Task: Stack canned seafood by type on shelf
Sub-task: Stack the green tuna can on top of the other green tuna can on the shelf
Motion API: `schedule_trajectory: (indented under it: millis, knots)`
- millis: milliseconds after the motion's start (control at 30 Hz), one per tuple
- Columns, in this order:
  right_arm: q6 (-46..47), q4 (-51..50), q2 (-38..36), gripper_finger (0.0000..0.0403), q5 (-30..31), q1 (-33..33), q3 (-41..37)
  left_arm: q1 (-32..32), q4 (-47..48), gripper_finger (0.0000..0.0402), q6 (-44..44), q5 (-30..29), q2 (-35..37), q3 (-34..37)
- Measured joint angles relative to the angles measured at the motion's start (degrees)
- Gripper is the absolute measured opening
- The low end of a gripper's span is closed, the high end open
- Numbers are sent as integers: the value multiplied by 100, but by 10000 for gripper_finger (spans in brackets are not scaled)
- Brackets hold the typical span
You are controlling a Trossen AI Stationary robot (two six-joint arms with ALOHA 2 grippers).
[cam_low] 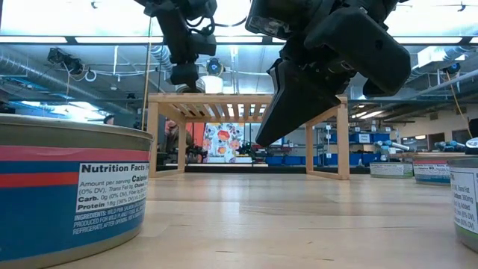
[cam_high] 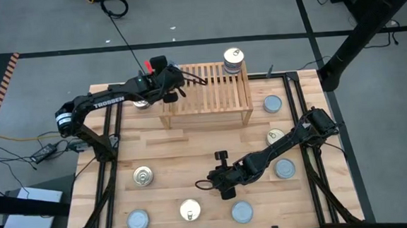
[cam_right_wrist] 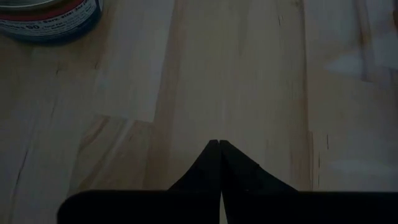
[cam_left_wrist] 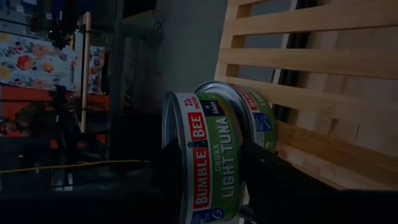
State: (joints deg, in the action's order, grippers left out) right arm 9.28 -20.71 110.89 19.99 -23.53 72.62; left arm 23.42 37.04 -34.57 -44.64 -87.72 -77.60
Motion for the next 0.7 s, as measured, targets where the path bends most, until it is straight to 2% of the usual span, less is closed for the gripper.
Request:
schedule_trajectory:
  millis: [400,567,700]
  knots:
    - [0,0,0,8,-2,0,0,0,0,137,-7,14,0,0]
    - [0,0,0,8,-2,0,0,0,-75,158,-20,68,0,0]
    - [0,0,0,8,-4,0,0,0,-155,160,-101,98,0,0]
